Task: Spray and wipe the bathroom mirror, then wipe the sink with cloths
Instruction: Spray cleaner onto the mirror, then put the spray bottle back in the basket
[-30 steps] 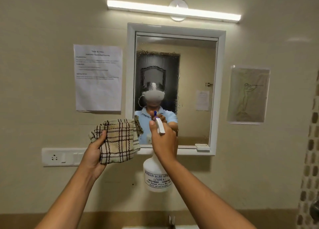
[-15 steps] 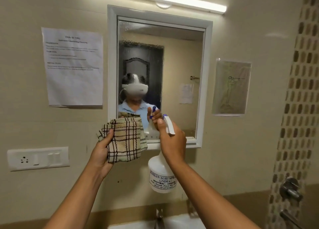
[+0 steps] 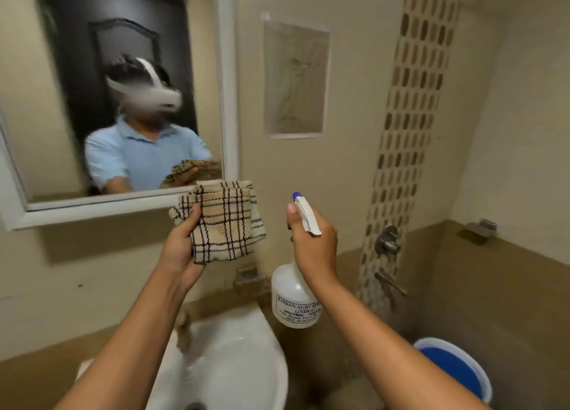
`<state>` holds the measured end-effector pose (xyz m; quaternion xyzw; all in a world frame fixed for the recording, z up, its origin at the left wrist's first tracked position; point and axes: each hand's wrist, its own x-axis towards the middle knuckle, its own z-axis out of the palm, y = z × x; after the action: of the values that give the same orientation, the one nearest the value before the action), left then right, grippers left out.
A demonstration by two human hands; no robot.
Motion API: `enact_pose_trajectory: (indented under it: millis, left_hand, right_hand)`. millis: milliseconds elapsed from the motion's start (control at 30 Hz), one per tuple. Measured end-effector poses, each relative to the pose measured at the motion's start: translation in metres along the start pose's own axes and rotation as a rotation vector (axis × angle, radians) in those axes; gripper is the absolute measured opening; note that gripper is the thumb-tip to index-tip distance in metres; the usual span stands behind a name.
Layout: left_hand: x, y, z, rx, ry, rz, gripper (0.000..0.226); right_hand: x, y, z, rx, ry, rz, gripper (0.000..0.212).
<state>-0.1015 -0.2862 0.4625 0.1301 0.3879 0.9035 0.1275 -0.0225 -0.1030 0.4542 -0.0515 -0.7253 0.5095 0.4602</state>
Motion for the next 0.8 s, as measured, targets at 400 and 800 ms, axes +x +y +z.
enact_pose_trajectory:
  millis: [400, 800]
  left_hand:
    - [0.017, -0.225, 0.065, 0.056, -0.01, -0.365, 0.044]
    - [0.025, -0.376, 0.047, 0.106, -0.047, -0.759, 0.042]
  right_hand:
    - [-0.013, 0.133, -0.162, -0.232, 0.099, 0.161, 0.036]
    - [-0.067, 0.248, -0.246, -0.656, 0.23, 0.32, 0.05]
